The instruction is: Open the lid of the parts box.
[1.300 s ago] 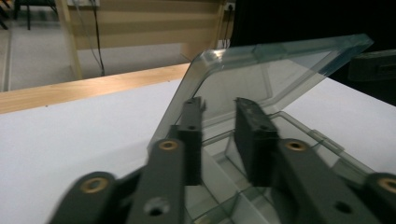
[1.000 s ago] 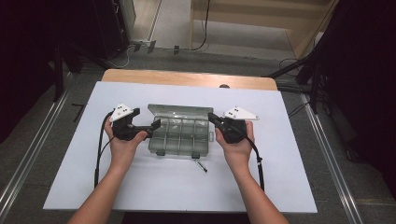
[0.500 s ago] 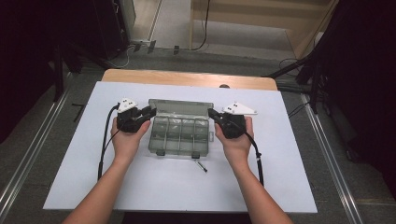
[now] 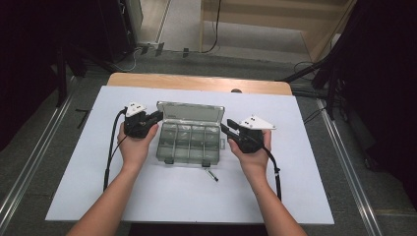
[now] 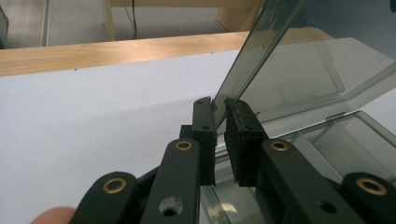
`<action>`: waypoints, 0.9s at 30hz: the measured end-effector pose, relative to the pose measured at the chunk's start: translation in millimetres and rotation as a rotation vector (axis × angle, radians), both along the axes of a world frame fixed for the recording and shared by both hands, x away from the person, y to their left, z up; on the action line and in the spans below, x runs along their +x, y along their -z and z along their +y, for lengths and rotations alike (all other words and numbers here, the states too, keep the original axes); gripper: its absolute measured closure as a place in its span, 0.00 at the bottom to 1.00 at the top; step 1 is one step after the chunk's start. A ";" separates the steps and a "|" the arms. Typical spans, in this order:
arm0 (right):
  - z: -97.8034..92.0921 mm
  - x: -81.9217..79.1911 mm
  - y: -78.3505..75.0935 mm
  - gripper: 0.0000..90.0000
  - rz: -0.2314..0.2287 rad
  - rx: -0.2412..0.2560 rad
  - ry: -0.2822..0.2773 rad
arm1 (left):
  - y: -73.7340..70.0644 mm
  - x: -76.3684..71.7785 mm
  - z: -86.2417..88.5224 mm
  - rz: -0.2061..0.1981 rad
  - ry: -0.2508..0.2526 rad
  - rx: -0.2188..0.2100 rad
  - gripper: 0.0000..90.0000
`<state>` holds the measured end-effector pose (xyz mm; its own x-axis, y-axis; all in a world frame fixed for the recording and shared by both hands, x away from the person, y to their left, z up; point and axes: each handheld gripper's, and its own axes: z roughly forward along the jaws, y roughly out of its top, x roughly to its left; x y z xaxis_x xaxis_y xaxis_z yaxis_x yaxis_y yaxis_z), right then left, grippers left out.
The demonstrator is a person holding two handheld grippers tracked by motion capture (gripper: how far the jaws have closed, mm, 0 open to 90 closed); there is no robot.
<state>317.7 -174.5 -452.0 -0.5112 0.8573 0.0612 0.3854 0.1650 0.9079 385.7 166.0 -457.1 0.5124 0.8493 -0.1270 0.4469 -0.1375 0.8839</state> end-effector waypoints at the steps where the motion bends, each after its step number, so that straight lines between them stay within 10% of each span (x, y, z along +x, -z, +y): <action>1: -0.5 0.8 0.9 0.56 0.003 0.001 -0.002 | 0.0 0.2 -0.1 0.001 -0.002 -0.003 0.91; 2: 1.7 3.2 3.8 0.16 0.009 -0.015 0.046 | 0.0 0.4 -0.1 0.000 -0.004 -0.002 0.91; 3: 4.0 5.4 5.3 0.03 0.017 -0.041 0.099 | 0.0 0.6 0.1 0.000 -0.005 -0.003 0.91; 7: 2.8 13.3 12.5 0.01 0.052 -0.017 0.125 | -0.1 1.8 -0.1 0.001 -0.005 -0.006 0.91; 15: 15.3 24.3 20.7 0.62 0.042 -0.004 0.168 | 0.3 4.3 -0.5 0.003 -0.012 -0.018 0.92; 27: 32.5 37.5 10.6 0.95 0.062 0.012 0.267 | 1.5 7.5 -1.6 0.001 -0.022 -0.031 0.92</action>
<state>355.3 -142.1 -462.6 -0.2624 0.9601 0.0965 0.4685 0.0393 0.8826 393.2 164.4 -458.6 0.4932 0.8562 -0.1537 0.4504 -0.1001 0.8872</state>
